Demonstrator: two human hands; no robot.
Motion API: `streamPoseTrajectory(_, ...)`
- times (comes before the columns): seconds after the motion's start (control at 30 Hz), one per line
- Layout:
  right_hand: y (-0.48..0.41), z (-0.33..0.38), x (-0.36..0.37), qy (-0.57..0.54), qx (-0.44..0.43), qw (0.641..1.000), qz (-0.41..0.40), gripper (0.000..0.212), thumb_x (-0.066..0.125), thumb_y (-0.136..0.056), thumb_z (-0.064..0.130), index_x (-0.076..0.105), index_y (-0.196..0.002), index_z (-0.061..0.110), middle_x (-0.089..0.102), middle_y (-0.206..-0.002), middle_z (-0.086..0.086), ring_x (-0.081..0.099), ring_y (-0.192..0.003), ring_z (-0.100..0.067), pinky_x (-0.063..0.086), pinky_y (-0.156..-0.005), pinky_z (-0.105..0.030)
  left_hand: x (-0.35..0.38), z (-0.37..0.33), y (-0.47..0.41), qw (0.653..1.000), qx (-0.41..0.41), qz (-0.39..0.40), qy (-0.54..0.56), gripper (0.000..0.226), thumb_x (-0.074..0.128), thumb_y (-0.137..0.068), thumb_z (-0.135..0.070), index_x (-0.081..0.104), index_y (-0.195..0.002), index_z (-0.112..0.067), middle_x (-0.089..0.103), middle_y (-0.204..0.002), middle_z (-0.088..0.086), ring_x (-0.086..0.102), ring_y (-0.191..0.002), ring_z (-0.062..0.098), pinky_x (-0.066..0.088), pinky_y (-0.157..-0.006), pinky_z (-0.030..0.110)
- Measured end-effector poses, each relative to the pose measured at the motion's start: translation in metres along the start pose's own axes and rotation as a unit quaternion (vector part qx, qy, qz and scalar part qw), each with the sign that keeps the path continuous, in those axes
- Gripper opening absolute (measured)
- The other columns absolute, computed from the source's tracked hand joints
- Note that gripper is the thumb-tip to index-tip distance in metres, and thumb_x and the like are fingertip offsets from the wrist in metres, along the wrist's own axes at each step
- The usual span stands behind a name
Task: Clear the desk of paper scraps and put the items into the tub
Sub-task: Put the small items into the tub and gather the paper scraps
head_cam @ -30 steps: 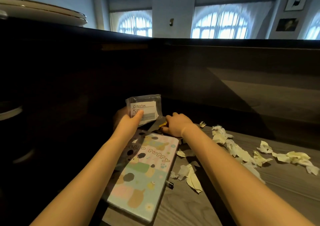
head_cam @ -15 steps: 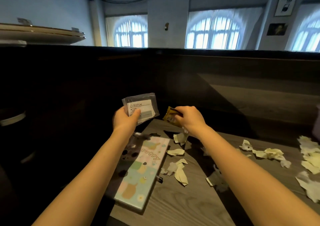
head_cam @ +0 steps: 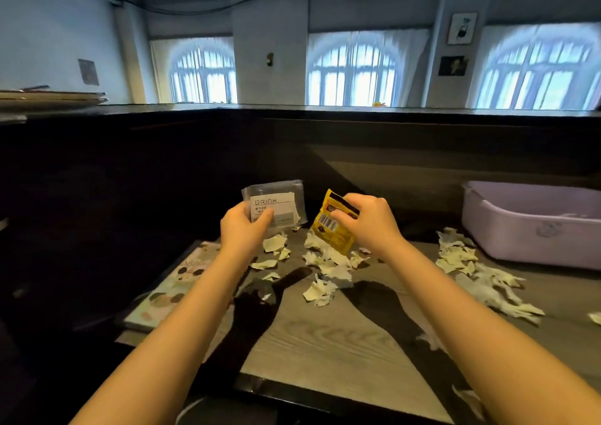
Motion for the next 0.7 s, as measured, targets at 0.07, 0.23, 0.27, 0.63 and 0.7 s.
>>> streamPoseTrajectory(0.07,0.014,-0.009,-0.022,0.034,0.008,0.999,-0.007,0.016,0.060,-0.090,0.033,0.064,-0.100,0.021,0.066,-0.093,0.004,0.062,-0.086,-0.011,0.053,-0.072,-0.032,0.016,-0.011,0.012,1.000,0.008,0.015,-0.005,0.025,0.059,-0.090,-0.020,0.063,-0.113,-0.011,0.067,-0.105,0.001,0.062,-0.095,0.013,0.051,-0.076,0.024)
streamPoseTrajectory(0.23,0.045,-0.047,-0.086,0.120,0.040,0.990,-0.055,0.015,0.058,-0.090,0.032,0.062,-0.097,0.020,0.068,-0.092,0.000,0.063,-0.084,-0.018,0.054,-0.070,-0.035,0.066,-0.046,0.040,0.998,0.029,0.054,0.010,0.026,0.058,-0.091,-0.017,0.063,-0.114,-0.008,0.067,-0.109,0.005,0.062,-0.101,0.016,0.046,-0.075,0.021)
streamPoseTrajectory(0.27,0.050,-0.056,-0.099,0.127,0.049,0.989,-0.062,0.015,0.058,-0.090,0.032,0.062,-0.098,0.019,0.069,-0.093,-0.001,0.064,-0.085,-0.019,0.055,-0.071,-0.037,0.077,-0.055,0.045,0.997,0.033,0.065,0.013,0.027,0.057,-0.091,-0.016,0.062,-0.116,-0.008,0.066,-0.111,0.006,0.061,-0.102,0.015,0.046,-0.075,0.020)
streamPoseTrajectory(0.63,0.081,-0.132,-0.207,0.329,0.055,0.937,-0.099,0.026,0.052,-0.093,0.037,0.062,-0.109,0.019,0.067,-0.106,-0.003,0.061,-0.095,-0.024,0.044,-0.068,-0.030,0.196,-0.116,0.069,0.978,0.107,0.165,-0.073,0.021,0.057,-0.091,-0.018,0.065,-0.110,-0.015,0.068,-0.109,0.002,0.061,-0.101,0.015,0.051,-0.084,0.029)
streamPoseTrajectory(0.7,0.078,-0.145,-0.225,0.353,0.049,0.929,-0.101,0.027,0.049,-0.094,0.037,0.063,-0.110,0.020,0.066,-0.107,-0.002,0.060,-0.097,-0.025,0.041,-0.066,-0.030,0.216,-0.130,0.067,0.966,0.145,0.169,-0.133,0.017,0.057,-0.091,-0.019,0.067,-0.104,-0.015,0.069,-0.102,0.003,0.062,-0.093,0.017,0.053,-0.083,0.036)
Point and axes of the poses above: each hand's wrist, its own y-axis away from the middle knuckle, its own x-axis out of the palm, z = x × y, the point moved 7 cm from there along -y, towards the middle knuckle
